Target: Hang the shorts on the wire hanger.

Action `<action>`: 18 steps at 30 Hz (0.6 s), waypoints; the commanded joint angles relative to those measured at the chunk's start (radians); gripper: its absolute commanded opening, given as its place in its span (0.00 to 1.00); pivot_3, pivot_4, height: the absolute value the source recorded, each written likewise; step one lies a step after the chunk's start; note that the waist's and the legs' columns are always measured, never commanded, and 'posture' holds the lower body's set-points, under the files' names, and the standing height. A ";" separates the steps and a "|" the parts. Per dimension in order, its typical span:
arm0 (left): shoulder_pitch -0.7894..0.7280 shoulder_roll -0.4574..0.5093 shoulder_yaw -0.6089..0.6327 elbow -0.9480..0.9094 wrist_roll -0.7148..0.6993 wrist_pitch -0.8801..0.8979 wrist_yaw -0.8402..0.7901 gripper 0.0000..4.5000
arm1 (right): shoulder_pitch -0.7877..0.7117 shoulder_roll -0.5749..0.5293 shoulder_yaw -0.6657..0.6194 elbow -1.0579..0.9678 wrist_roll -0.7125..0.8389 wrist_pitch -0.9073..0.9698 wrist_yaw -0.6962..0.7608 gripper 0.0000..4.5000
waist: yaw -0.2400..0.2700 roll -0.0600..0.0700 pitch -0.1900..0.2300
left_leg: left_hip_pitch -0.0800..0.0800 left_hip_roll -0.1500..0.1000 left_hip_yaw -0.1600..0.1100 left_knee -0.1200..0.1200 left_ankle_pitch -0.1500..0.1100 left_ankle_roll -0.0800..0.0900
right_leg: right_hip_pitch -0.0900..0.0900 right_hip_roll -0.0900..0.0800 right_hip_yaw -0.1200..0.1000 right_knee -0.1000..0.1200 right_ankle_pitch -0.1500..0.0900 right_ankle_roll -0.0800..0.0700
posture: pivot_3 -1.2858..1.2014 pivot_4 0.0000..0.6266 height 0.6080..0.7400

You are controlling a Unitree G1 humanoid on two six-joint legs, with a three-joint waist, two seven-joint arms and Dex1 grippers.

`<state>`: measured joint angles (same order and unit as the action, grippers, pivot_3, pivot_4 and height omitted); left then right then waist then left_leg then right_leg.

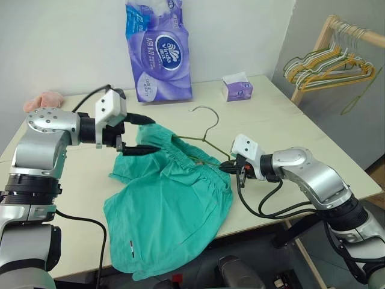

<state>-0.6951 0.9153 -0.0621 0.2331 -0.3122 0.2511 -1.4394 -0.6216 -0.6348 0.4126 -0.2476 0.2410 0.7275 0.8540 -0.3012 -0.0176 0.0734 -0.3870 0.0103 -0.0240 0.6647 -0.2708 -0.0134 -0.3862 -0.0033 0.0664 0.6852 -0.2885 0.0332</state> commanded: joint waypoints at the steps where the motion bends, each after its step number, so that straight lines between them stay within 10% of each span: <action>1: 0.001 -0.002 -0.026 0.030 0.068 -0.101 -0.003 0.99 | -0.028 -0.007 -0.010 -0.064 -0.031 -0.053 0.023 0.00 | -0.003 0.000 0.000 | 0.000 0.000 0.000 0.000 0.000 0.000 | 0.000 0.000 0.000 0.000 0.000 0.000 | 0.40 0.01 1.00; 11: 0.016 -0.046 -0.056 0.046 0.104 -0.143 -0.006 0.99 | -0.030 0.012 -0.018 -0.081 -0.064 -0.085 0.045 0.00 | -0.004 -0.001 0.000 | 0.000 0.000 -0.001 0.001 0.000 0.000 | 0.000 0.000 -0.001 0.002 0.000 0.000 | 0.39 0.02 1.00; 18: 0.040 -0.059 -0.048 -0.002 0.071 -0.085 -0.016 0.61 | -0.027 0.017 -0.011 -0.086 -0.092 -0.124 0.059 0.00 | -0.006 -0.001 0.000 | 0.000 0.000 -0.001 0.001 0.000 0.000 | 0.000 0.000 -0.001 0.003 0.000 0.000 | 0.39 0.02 1.00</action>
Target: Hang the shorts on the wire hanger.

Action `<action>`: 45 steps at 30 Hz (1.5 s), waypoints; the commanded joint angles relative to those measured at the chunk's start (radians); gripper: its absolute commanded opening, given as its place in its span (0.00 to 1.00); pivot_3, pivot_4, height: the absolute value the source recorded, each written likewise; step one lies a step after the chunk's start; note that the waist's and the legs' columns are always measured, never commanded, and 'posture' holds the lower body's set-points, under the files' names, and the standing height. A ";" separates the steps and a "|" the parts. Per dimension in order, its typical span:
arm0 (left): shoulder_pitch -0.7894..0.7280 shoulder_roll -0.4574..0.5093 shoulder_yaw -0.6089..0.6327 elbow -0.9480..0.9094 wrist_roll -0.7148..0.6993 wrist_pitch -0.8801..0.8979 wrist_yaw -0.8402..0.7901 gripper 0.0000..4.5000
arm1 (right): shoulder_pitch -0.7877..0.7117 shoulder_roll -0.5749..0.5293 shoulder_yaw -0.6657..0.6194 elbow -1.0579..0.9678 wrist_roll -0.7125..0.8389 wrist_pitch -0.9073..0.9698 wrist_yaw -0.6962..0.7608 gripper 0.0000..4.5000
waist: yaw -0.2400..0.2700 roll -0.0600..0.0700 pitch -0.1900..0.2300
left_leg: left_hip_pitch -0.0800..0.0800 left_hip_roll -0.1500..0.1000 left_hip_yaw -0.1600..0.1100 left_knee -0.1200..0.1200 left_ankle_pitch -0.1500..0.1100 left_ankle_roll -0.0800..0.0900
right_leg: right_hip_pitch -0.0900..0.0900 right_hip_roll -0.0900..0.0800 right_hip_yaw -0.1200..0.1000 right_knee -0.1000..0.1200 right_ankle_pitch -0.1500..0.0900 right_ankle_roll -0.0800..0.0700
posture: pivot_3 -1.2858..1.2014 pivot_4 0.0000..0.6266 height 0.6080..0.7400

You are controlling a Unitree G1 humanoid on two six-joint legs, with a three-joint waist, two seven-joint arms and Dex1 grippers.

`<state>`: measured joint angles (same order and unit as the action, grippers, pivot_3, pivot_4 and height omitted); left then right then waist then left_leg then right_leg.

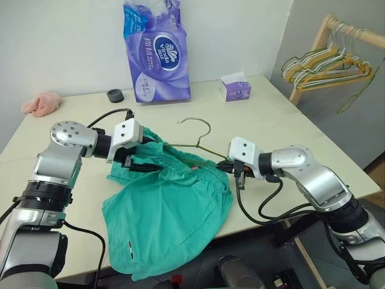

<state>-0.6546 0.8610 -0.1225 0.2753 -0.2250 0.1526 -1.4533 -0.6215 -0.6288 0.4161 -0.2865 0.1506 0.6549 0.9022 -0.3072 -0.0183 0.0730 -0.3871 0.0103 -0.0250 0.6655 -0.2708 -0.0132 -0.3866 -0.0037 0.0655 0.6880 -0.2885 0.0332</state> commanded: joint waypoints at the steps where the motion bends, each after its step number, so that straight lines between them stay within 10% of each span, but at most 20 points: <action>1: 0.002 -0.005 0.012 -0.047 -0.016 0.017 -0.001 0.54 | -0.025 0.013 -0.015 -0.048 -0.007 -0.055 0.014 0.00 | 0.000 0.000 0.000 | 0.000 0.000 0.000 0.000 0.000 0.000 | 0.000 0.000 0.000 0.000 0.000 0.000 | 0.39 0.02 1.00; 9: 0.042 -0.007 0.015 -0.091 -0.014 0.035 0.012 0.03 | -0.043 0.032 -0.019 -0.051 -0.010 -0.058 0.038 0.00 | 0.000 0.000 0.000 | 0.000 0.000 0.000 0.000 0.000 0.000 | 0.000 0.000 0.000 0.001 0.000 0.000 | 0.39 0.02 1.00; 15: 0.062 -0.006 0.024 -0.099 -0.004 0.040 0.030 0.02 | -0.036 -0.001 0.005 -0.049 -0.039 -0.132 0.111 0.00 | 0.000 0.000 0.000 | 0.000 0.000 0.000 0.001 0.000 0.000 | 0.000 0.000 0.000 0.001 0.000 0.000 | 0.40 0.02 1.00; 29: 0.088 0.012 0.040 -0.083 0.020 0.027 0.077 0.00 | 0.124 -0.298 -0.187 0.223 -0.037 -0.287 0.225 1.00 | 0.005 -0.001 -0.001 | 0.000 -0.001 0.000 0.001 0.000 0.000 | 0.001 -0.001 0.000 0.001 0.000 0.000 | 0.40 0.03 1.00; 36: 0.077 0.008 0.039 -0.062 0.022 0.020 0.089 0.00 | 0.358 -0.046 -0.339 -0.104 0.278 0.114 0.025 1.00 | -0.011 -0.002 -0.002 | 0.004 0.002 0.000 0.000 0.000 0.000 | 0.002 0.002 0.000 0.004 -0.001 0.000 | 0.39 0.04 1.00; 45: 0.056 0.000 0.033 -0.047 0.022 0.012 0.093 0.00 | 0.423 0.169 -0.286 -0.160 0.283 0.251 -0.225 1.00 | 0.006 -0.003 -0.002 | 0.003 -0.001 0.000 0.001 0.000 0.000 | 0.001 0.000 0.000 0.004 -0.001 0.000 | 0.39 0.04 1.00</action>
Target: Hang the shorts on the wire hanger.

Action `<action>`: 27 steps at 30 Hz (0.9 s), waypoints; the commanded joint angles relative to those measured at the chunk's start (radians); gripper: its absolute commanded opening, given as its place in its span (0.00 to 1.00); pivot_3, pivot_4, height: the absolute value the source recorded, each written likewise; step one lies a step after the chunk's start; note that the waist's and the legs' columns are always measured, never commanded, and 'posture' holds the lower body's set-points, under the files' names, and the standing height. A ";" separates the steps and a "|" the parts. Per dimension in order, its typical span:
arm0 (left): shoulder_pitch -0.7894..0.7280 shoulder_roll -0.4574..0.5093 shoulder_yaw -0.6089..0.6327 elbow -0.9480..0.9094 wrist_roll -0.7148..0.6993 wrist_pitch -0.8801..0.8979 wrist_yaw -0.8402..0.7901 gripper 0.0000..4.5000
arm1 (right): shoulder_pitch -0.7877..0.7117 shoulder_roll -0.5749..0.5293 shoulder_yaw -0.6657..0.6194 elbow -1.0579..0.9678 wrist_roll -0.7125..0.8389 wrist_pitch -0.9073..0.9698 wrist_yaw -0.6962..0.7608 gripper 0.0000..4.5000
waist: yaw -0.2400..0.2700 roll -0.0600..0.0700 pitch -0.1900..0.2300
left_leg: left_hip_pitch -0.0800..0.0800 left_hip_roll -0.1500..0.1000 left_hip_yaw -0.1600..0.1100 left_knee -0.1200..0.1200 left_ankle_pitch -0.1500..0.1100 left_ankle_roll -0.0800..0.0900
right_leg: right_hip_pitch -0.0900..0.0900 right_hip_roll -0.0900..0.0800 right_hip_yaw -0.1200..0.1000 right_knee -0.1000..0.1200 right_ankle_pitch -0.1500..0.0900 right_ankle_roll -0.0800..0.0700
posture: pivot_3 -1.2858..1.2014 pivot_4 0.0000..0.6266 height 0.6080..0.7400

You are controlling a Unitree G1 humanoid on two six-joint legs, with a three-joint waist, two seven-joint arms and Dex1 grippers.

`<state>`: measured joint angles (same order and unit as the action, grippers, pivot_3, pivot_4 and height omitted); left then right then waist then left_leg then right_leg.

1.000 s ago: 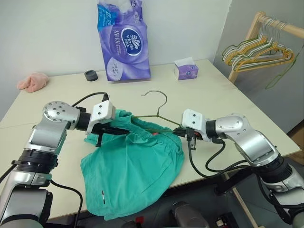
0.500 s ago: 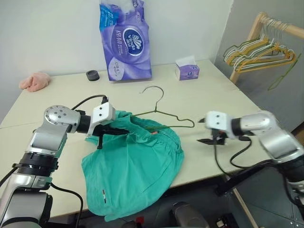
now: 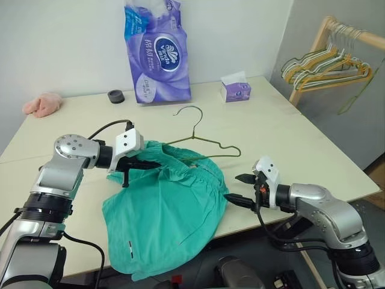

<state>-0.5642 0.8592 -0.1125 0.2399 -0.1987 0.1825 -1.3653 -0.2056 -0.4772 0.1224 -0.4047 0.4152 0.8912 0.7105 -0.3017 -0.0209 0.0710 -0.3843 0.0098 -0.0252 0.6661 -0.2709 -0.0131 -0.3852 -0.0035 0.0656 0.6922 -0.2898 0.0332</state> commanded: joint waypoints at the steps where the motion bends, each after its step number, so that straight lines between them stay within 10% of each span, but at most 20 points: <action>1: -0.035 0.000 0.023 -0.011 -0.004 -0.018 0.006 0.00 | 0.007 0.031 0.025 -0.028 0.006 0.014 -0.047 1.00 | 0.000 0.000 0.000 | 0.000 0.000 0.000 0.000 0.000 0.000 | 0.000 0.000 0.000 0.000 0.000 0.000 | 0.39 0.04 1.00; 7: -0.036 0.001 0.030 -0.011 -0.007 -0.018 0.012 0.00 | 0.002 0.094 0.088 0.046 -0.045 -0.077 -0.091 0.86 | -0.004 -0.001 -0.001 | 0.000 0.000 0.000 0.000 0.000 0.000 | 0.000 0.000 0.000 0.000 0.000 0.000 | 0.40 0.03 1.00; 18: 0.000 0.011 0.090 -0.042 -0.038 0.009 0.063 0.00 | 0.002 0.114 0.051 0.092 -0.041 -0.175 -0.085 0.02 | -0.003 -0.002 -0.002 | 0.000 0.000 0.000 0.000 0.000 0.000 | 0.000 0.000 0.000 0.000 0.000 0.000 | 0.40 0.02 1.00; 27: 0.015 0.003 0.249 -0.238 -0.322 0.338 0.092 0.00 | -0.095 0.053 -0.142 0.210 0.131 -0.083 0.014 0.00 | 0.000 -0.002 -0.002 | 0.000 0.000 -0.001 0.000 0.000 0.000 | 0.000 0.000 -0.001 0.000 0.000 0.000 | 0.40 0.02 1.00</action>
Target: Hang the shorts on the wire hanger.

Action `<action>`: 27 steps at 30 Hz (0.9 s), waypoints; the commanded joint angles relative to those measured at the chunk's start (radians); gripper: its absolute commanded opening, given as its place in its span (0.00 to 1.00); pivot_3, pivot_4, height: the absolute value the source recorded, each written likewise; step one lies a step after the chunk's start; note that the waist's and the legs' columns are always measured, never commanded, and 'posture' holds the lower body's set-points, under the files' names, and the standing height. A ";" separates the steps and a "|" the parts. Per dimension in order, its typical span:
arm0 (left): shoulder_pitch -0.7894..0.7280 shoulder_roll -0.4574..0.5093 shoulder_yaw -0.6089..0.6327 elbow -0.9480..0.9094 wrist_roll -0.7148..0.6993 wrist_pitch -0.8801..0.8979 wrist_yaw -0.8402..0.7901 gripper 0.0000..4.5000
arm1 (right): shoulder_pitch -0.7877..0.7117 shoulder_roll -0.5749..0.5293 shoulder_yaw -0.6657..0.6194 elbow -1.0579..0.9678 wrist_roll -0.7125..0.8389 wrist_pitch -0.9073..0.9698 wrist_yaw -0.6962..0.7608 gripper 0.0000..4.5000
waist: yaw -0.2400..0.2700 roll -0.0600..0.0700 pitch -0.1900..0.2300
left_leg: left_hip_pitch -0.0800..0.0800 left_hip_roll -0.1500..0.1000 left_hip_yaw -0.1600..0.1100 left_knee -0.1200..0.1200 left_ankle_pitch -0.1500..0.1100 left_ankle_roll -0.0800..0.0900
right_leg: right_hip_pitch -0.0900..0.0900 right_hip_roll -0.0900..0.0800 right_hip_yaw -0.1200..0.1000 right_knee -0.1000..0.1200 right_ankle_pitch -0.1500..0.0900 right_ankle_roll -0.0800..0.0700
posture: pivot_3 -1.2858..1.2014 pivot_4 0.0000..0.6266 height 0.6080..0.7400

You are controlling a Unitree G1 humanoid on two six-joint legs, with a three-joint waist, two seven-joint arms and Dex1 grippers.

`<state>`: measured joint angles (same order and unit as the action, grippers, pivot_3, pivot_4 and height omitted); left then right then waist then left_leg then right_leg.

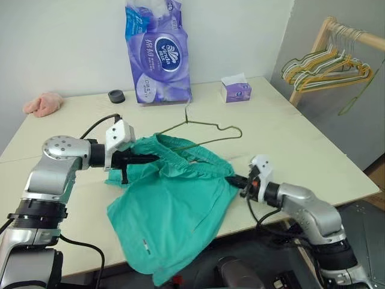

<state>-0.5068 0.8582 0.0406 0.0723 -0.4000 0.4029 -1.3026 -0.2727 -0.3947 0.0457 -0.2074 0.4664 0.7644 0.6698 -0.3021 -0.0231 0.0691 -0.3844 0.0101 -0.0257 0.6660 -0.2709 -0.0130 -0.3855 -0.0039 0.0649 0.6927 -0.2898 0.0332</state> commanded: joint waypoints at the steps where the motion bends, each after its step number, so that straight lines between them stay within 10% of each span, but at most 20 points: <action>1: -0.043 0.008 0.103 -0.090 -0.148 0.152 0.030 0.00 | -0.037 -0.050 -0.076 0.021 0.101 0.060 0.083 0.00 | 0.000 0.000 0.000 | 0.000 0.000 0.000 0.000 0.000 0.000 | 0.000 0.000 0.000 0.000 0.000 0.000 | 0.40 0.02 1.00; 27: 0.100 0.170 0.003 -0.089 0.024 -0.105 -0.143 0.00 | -0.091 -0.254 -0.145 0.076 0.284 0.250 0.206 0.00 | 0.001 0.001 0.000 | 0.001 0.000 0.002 -0.001 0.000 0.000 | 0.000 0.003 0.001 -0.001 -0.001 0.000 | 0.40 0.05 1.00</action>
<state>-0.3877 1.0053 0.0257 -0.0401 -0.3991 0.3242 -1.4545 -0.3477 -0.6249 -0.0584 -0.1204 0.7380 1.0152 0.8737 -0.3015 -0.0225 0.0691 -0.3835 0.0101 -0.0237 0.6648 -0.2710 -0.0129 -0.3850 -0.0010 0.0664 0.6914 -0.2905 0.0329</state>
